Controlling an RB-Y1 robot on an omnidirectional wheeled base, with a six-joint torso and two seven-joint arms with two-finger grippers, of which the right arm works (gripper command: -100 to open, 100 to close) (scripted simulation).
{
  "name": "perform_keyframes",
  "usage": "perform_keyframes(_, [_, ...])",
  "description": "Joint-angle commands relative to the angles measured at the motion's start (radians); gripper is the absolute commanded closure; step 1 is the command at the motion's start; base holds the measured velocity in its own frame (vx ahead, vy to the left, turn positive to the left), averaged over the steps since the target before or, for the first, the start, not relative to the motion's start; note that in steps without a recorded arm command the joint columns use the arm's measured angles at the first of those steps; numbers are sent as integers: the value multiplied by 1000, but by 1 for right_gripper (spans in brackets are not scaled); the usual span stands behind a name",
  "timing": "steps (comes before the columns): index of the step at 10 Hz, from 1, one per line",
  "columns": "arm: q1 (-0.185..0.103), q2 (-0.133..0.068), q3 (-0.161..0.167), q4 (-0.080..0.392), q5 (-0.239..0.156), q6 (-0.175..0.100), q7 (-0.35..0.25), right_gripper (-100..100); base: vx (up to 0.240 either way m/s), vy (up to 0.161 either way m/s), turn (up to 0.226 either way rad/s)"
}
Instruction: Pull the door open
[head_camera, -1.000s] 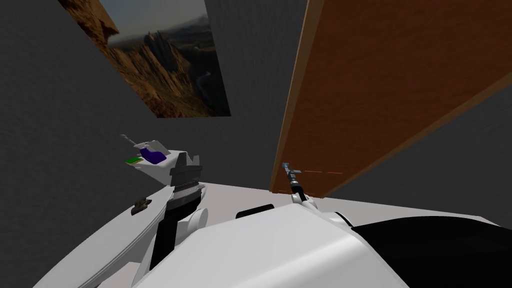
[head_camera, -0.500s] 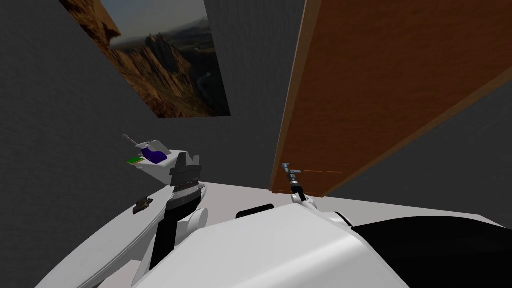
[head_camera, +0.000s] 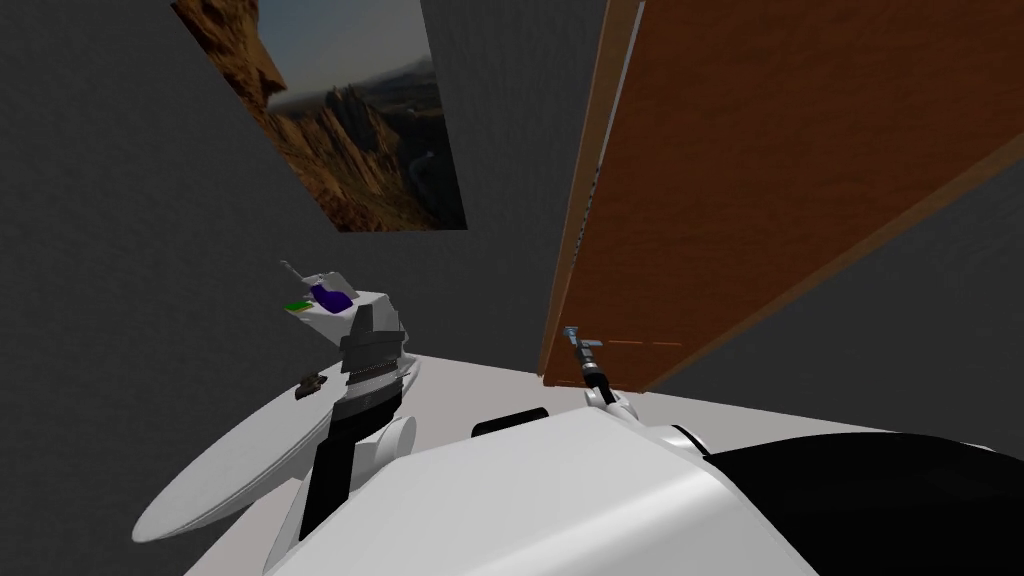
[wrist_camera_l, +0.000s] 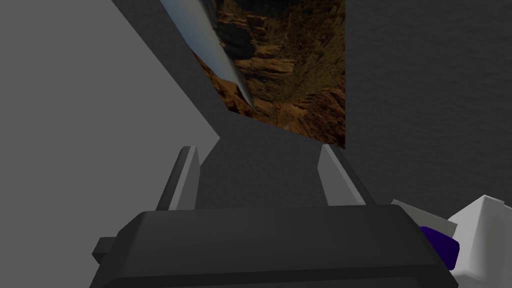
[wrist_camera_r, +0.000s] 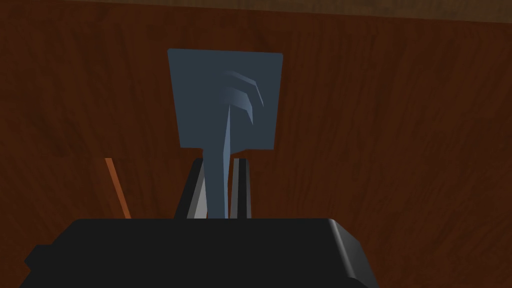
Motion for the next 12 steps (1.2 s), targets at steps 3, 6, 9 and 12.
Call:
perform_keyframes(3, [19, -31, 39, 5, 25, -30, -56, 100, -220, -59, 153])
perform_keyframes(6, [34, -52, 69, 3, 44, -48, -95, 100, -242, -52, 122])
perform_keyframes(9, [52, -67, 96, 5, 62, -77, -124, 100, -178, -32, 83])
perform_keyframes(12, [74, -94, 127, 4, 83, -117, -164, 100, -227, -68, 84])
